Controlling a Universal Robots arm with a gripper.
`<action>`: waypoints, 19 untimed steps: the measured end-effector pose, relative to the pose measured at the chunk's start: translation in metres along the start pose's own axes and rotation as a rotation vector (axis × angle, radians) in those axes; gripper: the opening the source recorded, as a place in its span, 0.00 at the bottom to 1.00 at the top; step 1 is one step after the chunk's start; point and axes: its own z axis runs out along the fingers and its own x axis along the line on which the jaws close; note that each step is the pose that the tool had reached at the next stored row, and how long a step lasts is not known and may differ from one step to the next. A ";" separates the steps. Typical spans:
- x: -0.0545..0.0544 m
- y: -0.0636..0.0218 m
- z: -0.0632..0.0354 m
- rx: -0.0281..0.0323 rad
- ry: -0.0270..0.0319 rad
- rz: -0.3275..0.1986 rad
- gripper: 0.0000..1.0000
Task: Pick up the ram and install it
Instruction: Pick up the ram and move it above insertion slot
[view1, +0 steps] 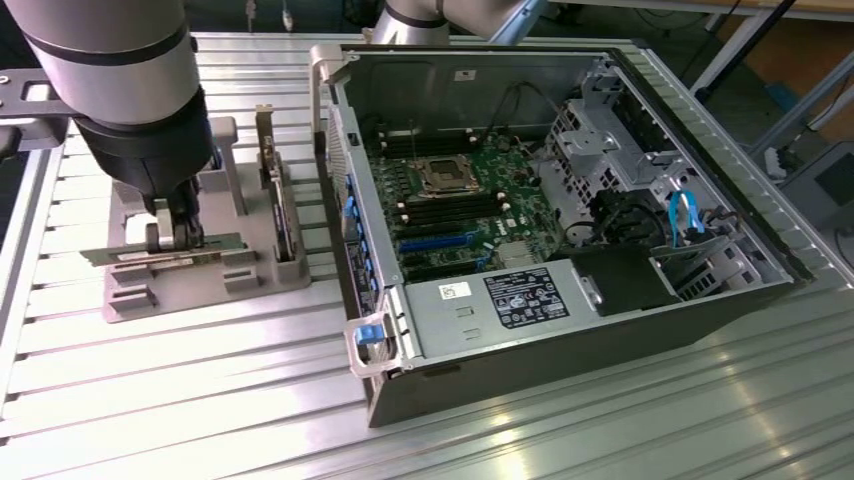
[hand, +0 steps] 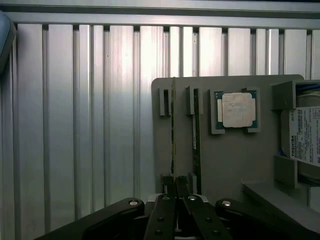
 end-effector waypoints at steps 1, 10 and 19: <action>0.000 0.0000 -0.0012 0.0000 0.0000 0.000 0.12; -0.001 0.0006 -0.0146 0.0000 -0.0001 0.000 0.12; -0.001 0.0014 -0.0329 0.0000 0.0000 0.000 0.12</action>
